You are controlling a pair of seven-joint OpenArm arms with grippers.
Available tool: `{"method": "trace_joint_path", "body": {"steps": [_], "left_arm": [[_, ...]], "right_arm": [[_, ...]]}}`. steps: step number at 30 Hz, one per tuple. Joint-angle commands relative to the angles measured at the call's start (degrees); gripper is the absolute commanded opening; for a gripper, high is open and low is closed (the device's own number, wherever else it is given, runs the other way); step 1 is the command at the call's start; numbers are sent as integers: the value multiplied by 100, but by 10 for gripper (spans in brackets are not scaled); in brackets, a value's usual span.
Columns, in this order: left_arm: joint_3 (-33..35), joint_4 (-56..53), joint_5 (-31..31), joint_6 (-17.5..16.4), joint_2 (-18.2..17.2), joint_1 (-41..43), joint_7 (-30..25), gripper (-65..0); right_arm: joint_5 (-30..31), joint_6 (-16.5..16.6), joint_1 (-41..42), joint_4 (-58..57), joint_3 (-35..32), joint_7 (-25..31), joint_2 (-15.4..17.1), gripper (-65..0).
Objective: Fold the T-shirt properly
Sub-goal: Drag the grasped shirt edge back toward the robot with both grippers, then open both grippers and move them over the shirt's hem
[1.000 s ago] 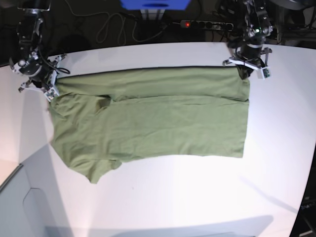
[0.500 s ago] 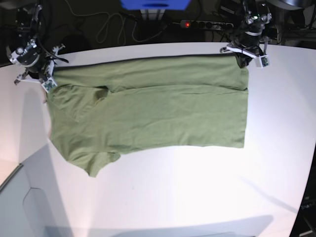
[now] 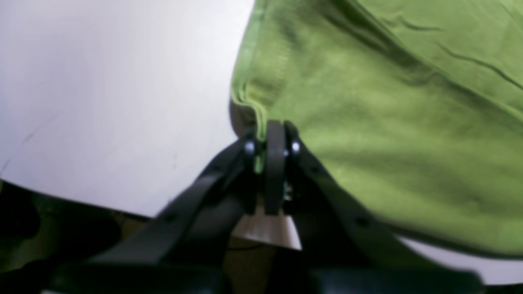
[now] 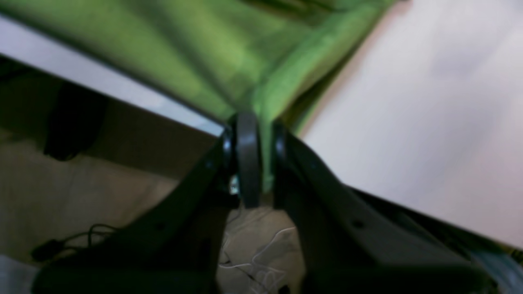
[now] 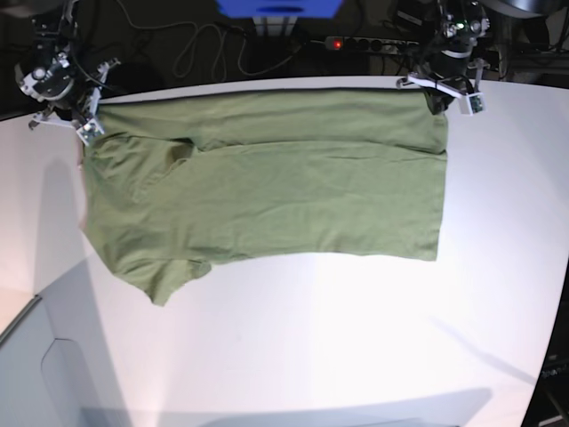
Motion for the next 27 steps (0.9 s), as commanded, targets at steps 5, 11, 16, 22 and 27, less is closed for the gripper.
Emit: {"method": "trace_joint_path", "body": {"steps": [5,11,16,22,27], "left_arm": [[-35,44,-21,12,-42,70,-116,-650],[-35,88,-30,12,-42,202,-116,-650],[-44,70,-65,30,-33,307,-116,-615],[-263,88,-74,12,116,299,-116,-415],[-527,132,-74,12,160,299,-116,-385]], "right_arm": [[-6,85,-43,93,257,30,-16,-649],[-6,85,-43,93,257,30,-16,-649],[-6,85,-43,93,257,30,-16,-648],[-6,85,-43,102,257,30,-16,-529],[12,85,-52,374,318,30,-25,-338]]}}
